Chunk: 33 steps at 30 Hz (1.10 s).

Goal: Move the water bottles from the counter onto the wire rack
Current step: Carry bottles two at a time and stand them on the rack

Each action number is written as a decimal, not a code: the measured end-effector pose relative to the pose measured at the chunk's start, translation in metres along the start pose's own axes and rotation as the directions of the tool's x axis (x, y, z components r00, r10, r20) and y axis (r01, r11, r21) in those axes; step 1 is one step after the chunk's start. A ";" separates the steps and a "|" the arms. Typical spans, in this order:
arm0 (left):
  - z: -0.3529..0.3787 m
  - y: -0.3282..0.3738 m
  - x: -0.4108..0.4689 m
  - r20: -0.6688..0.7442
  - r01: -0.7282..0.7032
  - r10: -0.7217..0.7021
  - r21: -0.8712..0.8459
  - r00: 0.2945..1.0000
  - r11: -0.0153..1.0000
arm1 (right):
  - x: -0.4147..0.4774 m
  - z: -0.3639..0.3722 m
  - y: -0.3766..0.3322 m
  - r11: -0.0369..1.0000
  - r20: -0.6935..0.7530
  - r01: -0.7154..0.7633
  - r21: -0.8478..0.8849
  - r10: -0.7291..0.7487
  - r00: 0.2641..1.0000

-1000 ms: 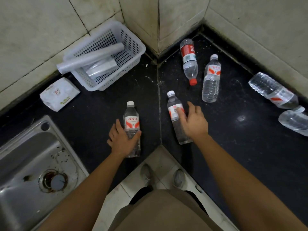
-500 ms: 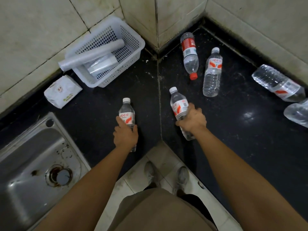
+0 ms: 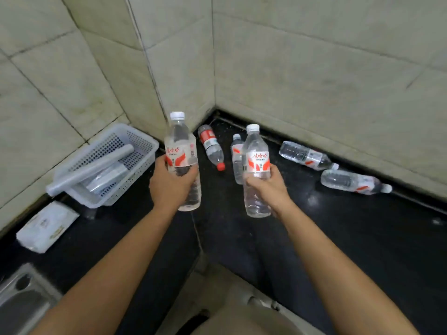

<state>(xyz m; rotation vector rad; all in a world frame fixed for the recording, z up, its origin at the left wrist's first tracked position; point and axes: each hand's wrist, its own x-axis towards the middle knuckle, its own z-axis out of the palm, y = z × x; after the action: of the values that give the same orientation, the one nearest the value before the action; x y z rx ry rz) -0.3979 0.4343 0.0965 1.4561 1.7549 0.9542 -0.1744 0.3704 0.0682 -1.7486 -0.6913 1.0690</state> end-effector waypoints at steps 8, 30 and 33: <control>0.036 0.075 -0.042 0.282 -0.156 0.257 -0.335 0.924 0.929 | -0.118 -0.085 -0.023 0.975 -0.374 0.220 0.022 -0.196 0.907; 0.112 0.167 -0.577 0.599 -0.424 0.740 -0.610 0.305 0.669 | -0.536 -0.365 0.164 0.925 -0.980 0.377 -0.046 -0.115 0.164; 0.127 0.174 -0.668 0.621 -0.334 0.750 -0.673 0.229 0.660 | -0.598 -0.416 0.197 0.926 -0.991 0.374 -0.050 -0.093 0.097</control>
<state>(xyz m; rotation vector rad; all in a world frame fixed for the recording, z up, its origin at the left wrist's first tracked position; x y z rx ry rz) -0.0916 -0.1882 0.2028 1.8257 0.1564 0.5829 -0.0818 -0.3705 0.1748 -1.6018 0.0752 -0.4284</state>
